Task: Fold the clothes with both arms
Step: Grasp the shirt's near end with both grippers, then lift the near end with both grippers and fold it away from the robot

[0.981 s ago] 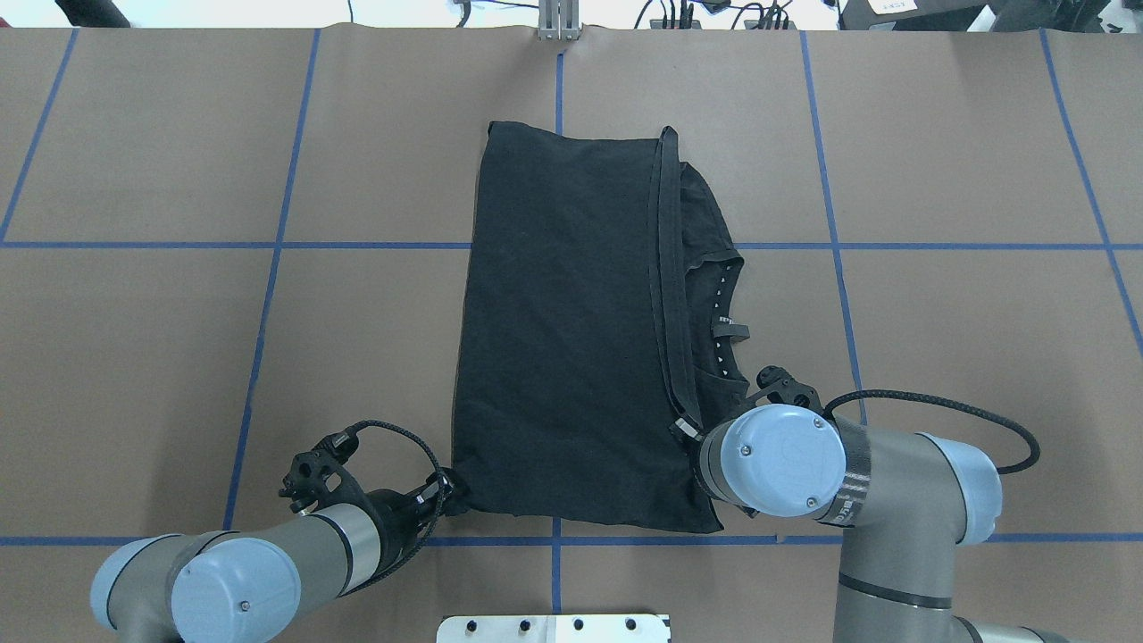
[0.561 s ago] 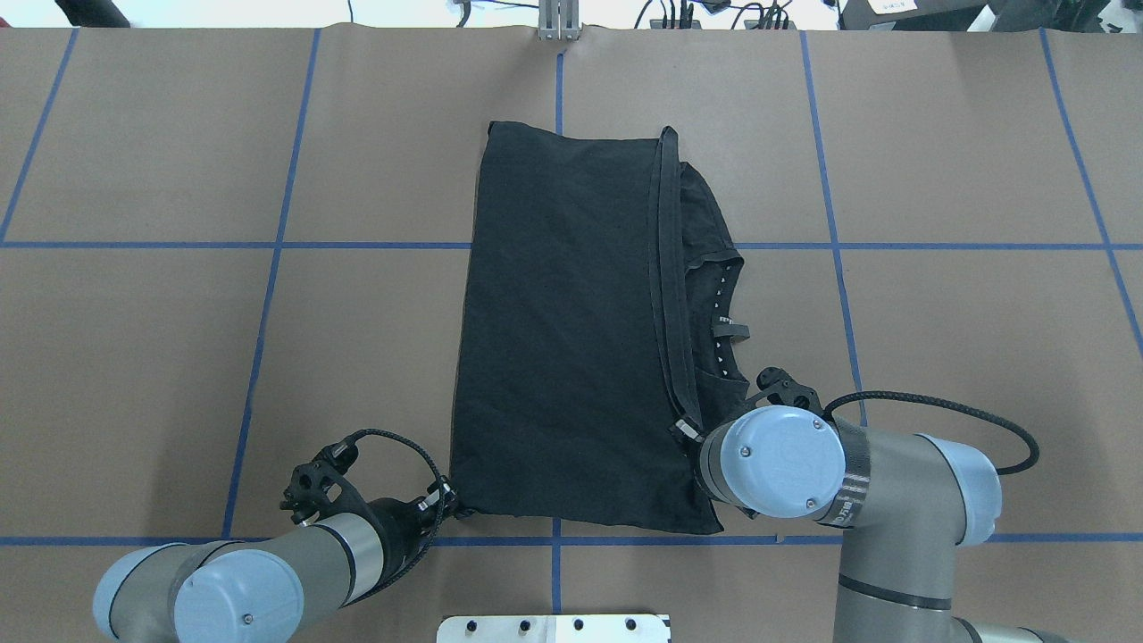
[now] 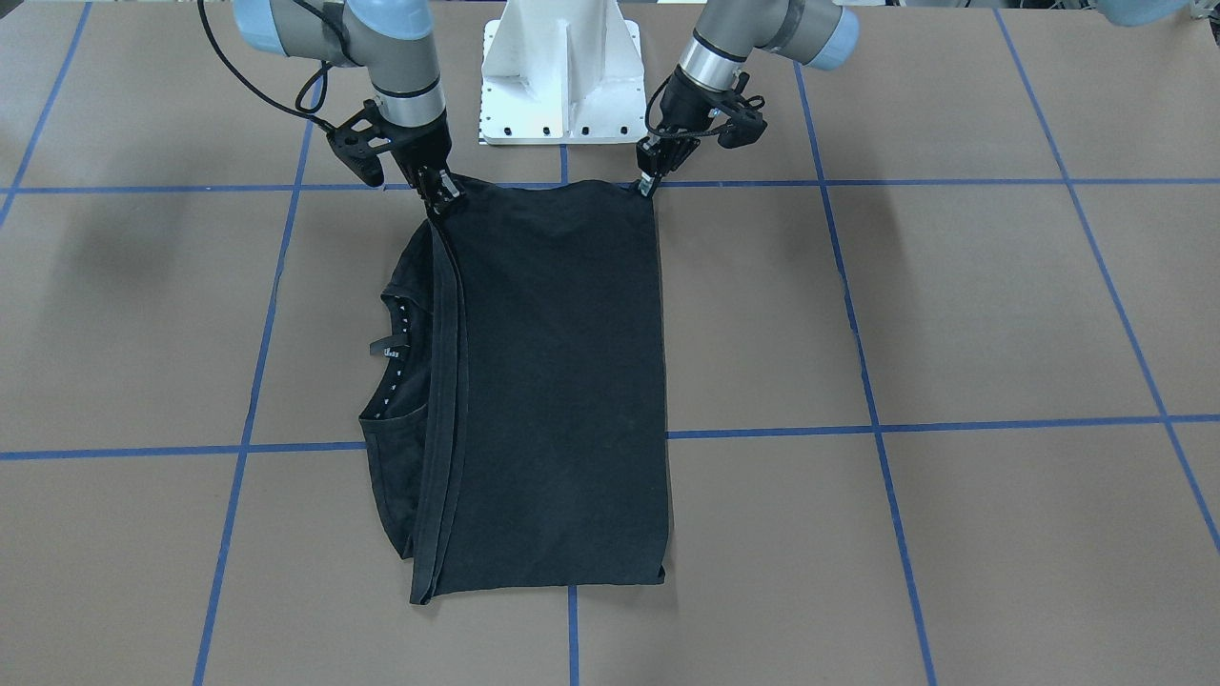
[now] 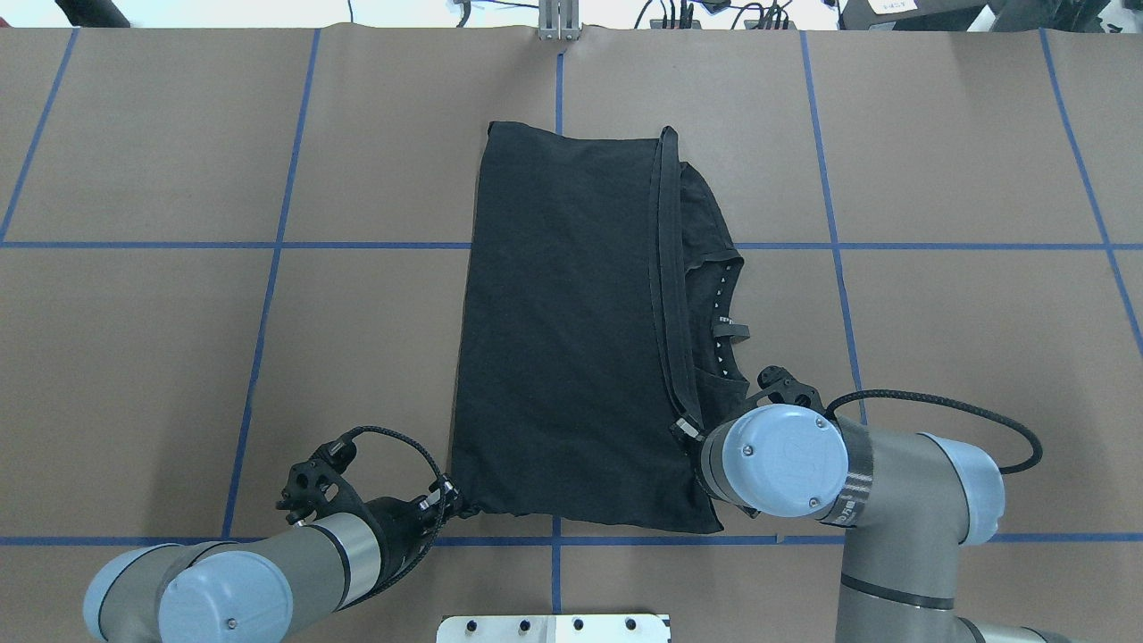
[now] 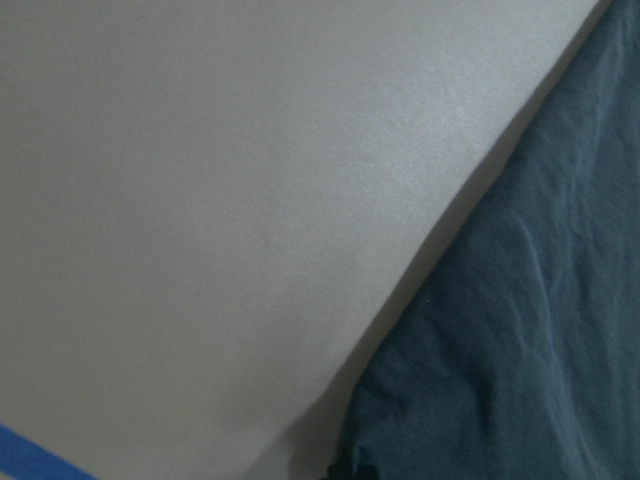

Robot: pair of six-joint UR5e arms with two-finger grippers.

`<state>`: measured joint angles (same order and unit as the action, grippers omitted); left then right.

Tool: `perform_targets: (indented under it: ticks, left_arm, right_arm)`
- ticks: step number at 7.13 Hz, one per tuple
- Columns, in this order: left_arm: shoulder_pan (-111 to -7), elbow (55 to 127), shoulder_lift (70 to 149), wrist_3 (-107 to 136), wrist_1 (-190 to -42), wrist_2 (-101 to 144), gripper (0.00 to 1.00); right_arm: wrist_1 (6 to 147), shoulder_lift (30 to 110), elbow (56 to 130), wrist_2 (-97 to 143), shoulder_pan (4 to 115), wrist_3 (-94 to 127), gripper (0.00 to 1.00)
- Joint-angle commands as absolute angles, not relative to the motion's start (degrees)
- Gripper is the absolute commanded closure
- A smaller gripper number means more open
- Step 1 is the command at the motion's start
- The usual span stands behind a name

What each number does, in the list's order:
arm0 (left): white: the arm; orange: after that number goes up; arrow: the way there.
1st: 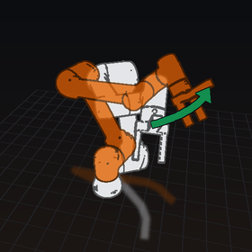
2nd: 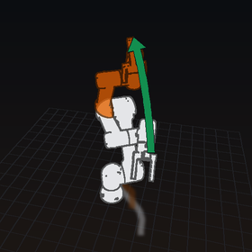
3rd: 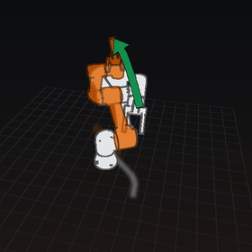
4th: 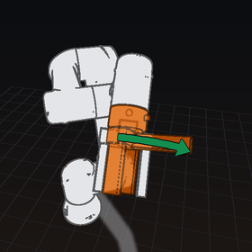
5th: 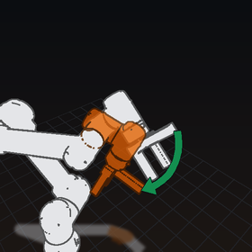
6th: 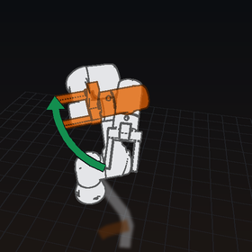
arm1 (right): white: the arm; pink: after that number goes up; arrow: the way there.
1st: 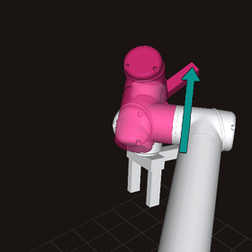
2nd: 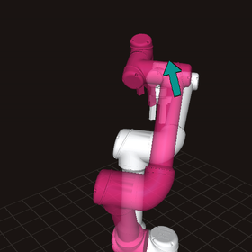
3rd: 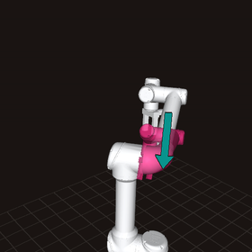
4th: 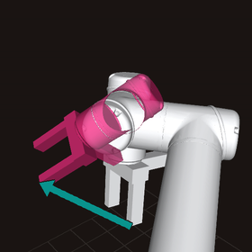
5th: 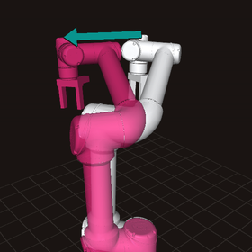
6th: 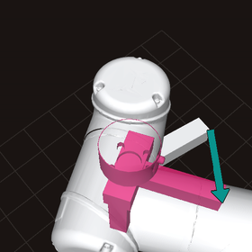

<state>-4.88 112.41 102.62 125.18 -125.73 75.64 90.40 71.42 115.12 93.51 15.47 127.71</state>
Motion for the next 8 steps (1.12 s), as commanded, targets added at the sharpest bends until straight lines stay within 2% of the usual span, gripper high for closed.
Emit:
perform_targets:
  ticks: [1, 3, 4, 5, 6, 7, 8]
  left_arm:
    - [-4.75, 121.15, 102.22, 125.33, -122.63, 78.72, 1.00]
    - [-5.01, 131.18, 102.56, 127.61, -117.01, 80.94, 1.00]
    - [-7.88, 132.00, 103.79, 127.70, -116.63, 82.51, 1.00]
    - [-14.70, 131.23, 105.63, 127.62, -116.37, 85.23, 1.00]
    - [-21.99, 127.31, 108.43, 126.83, -115.58, 91.61, 1.00]
    - [-27.72, 119.87, 113.68, 126.57, -115.23, 95.58, 1.00]
    - [-30.12, 114.75, 115.21, 123.78, -116.09, 95.80, 1.00]
  right_arm:
    - [90.53, 74.07, 120.90, 93.60, 15.73, 127.79, 1.00]
    - [90.53, 77.52, 128.73, 96.83, 17.47, 127.79, 1.00]
    - [90.53, 76.65, 128.50, 102.69, 23.06, 127.79, 1.00]
    - [90.61, 72.73, 124.75, 108.57, 30.16, 127.71, 1.00]
    - [91.83, 66.33, 118.71, 114.64, 36.32, 127.01, 1.00]
    - [92.19, 62.27, 113.87, 116.61, 40.48, 123.26, 1.00]
    - [92.02, 59.18, 108.34, 117.15, 42.52, 120.09, 1.00]
